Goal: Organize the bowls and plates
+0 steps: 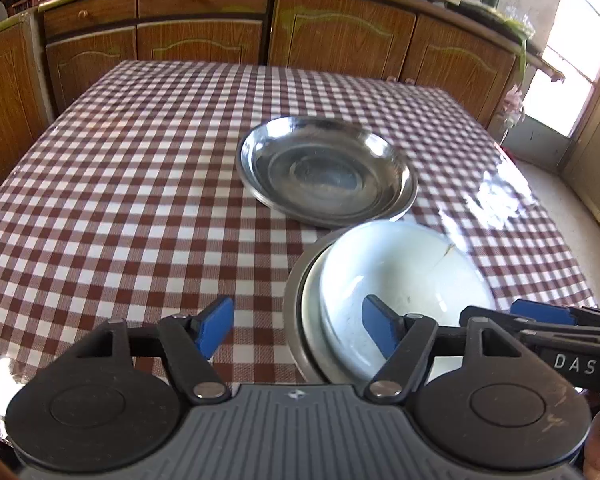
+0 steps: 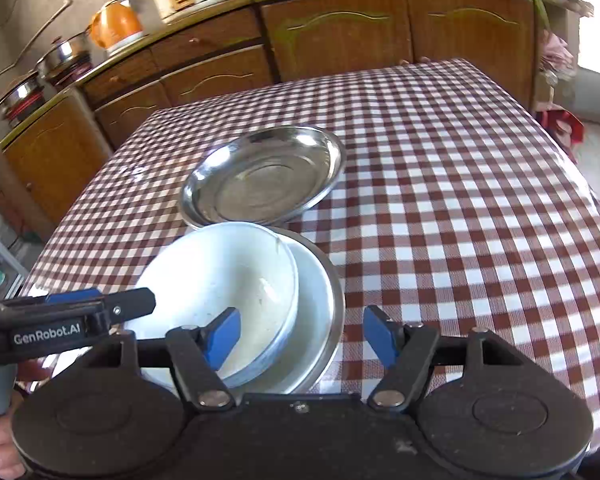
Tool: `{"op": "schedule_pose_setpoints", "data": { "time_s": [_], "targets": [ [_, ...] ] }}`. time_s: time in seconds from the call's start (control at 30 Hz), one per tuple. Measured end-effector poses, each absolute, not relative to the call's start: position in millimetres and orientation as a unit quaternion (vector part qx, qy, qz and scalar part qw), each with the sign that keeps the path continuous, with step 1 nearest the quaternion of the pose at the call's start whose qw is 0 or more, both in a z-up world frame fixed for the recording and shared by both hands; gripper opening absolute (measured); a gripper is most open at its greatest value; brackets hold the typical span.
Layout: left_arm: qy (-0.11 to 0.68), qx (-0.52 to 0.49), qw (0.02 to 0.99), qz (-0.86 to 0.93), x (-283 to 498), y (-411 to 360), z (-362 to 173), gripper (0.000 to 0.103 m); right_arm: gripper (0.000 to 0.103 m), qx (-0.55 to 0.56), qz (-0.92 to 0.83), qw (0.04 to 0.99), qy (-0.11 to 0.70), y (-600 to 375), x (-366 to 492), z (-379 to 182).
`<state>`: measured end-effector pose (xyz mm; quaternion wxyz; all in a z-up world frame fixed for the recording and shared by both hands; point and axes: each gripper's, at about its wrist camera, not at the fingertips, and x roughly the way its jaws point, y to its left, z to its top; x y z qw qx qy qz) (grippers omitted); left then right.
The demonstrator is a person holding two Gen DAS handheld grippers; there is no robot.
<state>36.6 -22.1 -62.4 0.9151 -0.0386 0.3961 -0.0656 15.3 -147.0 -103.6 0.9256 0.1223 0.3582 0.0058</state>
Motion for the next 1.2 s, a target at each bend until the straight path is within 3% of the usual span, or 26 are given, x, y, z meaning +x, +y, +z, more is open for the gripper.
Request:
{"op": "schedule_pose_setpoints", "data": {
  "time_s": [0.07,0.13,0.23,0.47,0.67,0.83,1.2],
  "targets": [
    [0.405,-0.033,0.912,-0.063,41,-24,-66,0.076,0.082,0.125,0.002,0.925,0.358,-148,17,-107],
    [0.408,-0.027,0.911,-0.056,44,-26,-70,0.087,0.082,0.132,-0.001,0.925,0.356,-148,18,-109],
    [0.409,-0.032,0.91,-0.056,51,-27,-76,0.094,0.082,0.128,-0.012,0.926,0.354,-144,21,-113],
    [0.409,-0.028,0.911,-0.042,63,-31,-86,0.095,0.082,0.136,0.006,0.92,0.368,-142,29,-127],
    [0.417,0.027,0.908,-0.041,78,-46,-102,0.098,0.082,0.206,0.024,0.897,0.391,-152,36,-138],
    [0.418,0.017,0.907,-0.046,87,-42,-107,0.103,0.084,0.215,0.013,0.892,0.397,-150,40,-141],
    [0.439,-0.031,0.894,-0.089,99,-41,-113,0.103,0.083,0.233,0.043,0.893,0.384,-158,38,-147]
  ]
}}
